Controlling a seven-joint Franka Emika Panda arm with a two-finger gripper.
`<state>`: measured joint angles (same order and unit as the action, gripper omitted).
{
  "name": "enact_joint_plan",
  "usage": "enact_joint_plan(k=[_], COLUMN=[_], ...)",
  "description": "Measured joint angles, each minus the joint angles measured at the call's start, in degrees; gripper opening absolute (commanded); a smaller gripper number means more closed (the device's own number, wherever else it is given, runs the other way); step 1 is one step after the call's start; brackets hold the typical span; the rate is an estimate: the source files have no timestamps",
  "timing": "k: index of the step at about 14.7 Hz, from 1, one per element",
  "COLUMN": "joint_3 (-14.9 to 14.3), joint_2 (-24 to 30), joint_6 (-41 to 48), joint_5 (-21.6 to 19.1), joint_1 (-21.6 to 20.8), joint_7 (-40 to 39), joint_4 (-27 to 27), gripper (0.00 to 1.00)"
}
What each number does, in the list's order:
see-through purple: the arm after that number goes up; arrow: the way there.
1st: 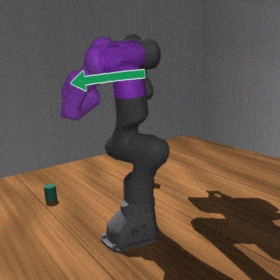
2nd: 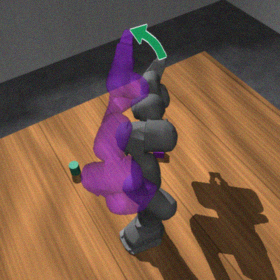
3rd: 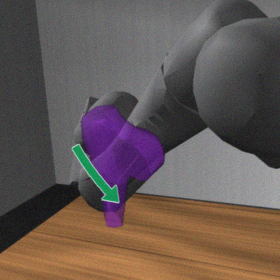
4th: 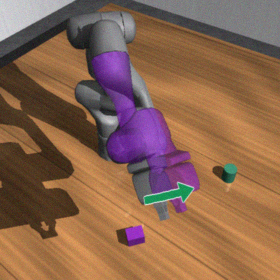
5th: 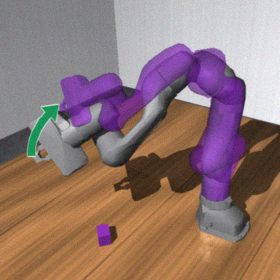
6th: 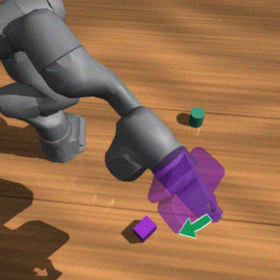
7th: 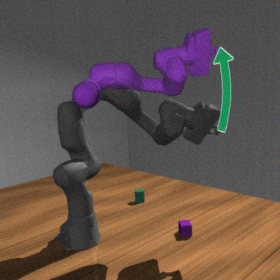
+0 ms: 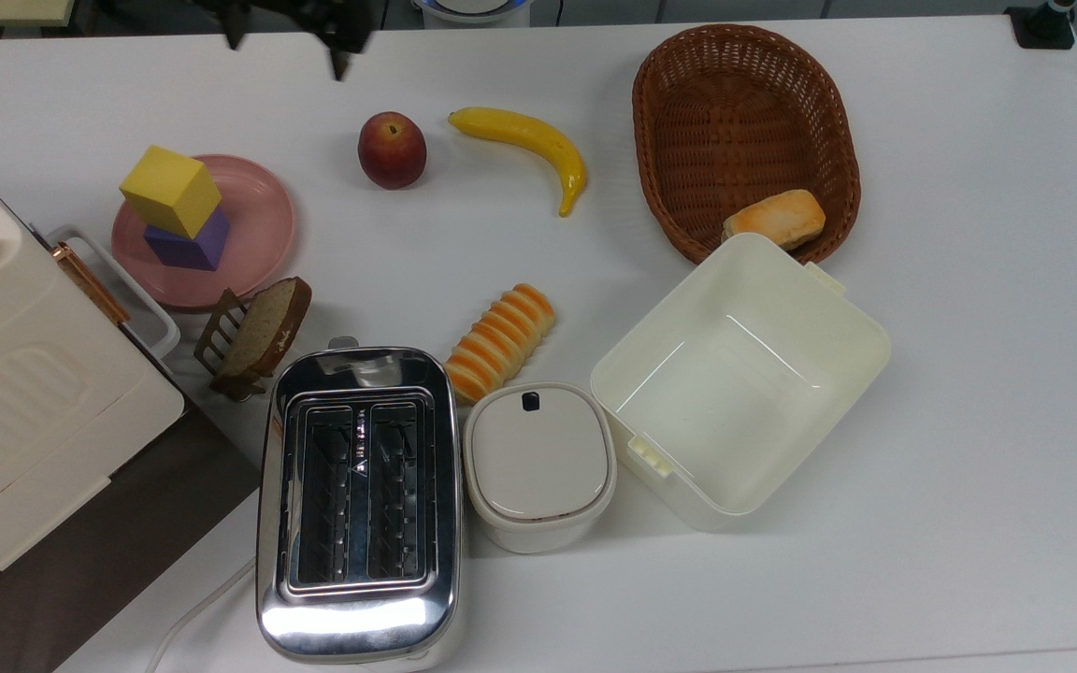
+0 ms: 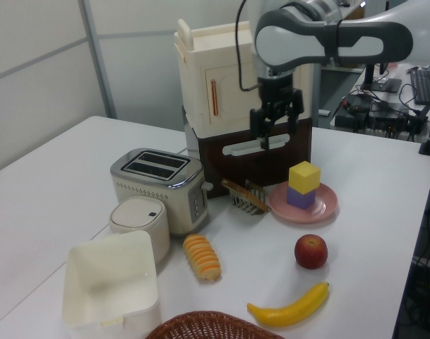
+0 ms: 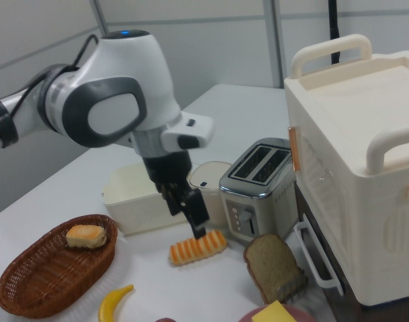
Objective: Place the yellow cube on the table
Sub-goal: 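Move the gripper over the yellow cube on the purple cube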
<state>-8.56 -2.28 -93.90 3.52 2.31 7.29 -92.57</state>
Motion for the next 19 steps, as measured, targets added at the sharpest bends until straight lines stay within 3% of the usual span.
enact_joint_plan(k=[2,5,10,15,19], joint_3=[-3.27,-4.27,3.08,7.25,7.72], joint_2=[-0.2,-0.94,-3.12,-8.04,-9.3], joint_6=[-0.72,-4.47,-7.48,-14.37,-16.43], joint_5=[0.0,0.0,0.0,0.02,1.73], joint_1=[0.34,3.42,14.56,18.24,18.55], joint_7=[-0.09,-0.31,-1.09,-1.1,-1.11], joint_4=[-0.16,-1.49,-2.1,-3.49,-5.1], gripper=[1.0,1.0,1.0,1.0,1.0])
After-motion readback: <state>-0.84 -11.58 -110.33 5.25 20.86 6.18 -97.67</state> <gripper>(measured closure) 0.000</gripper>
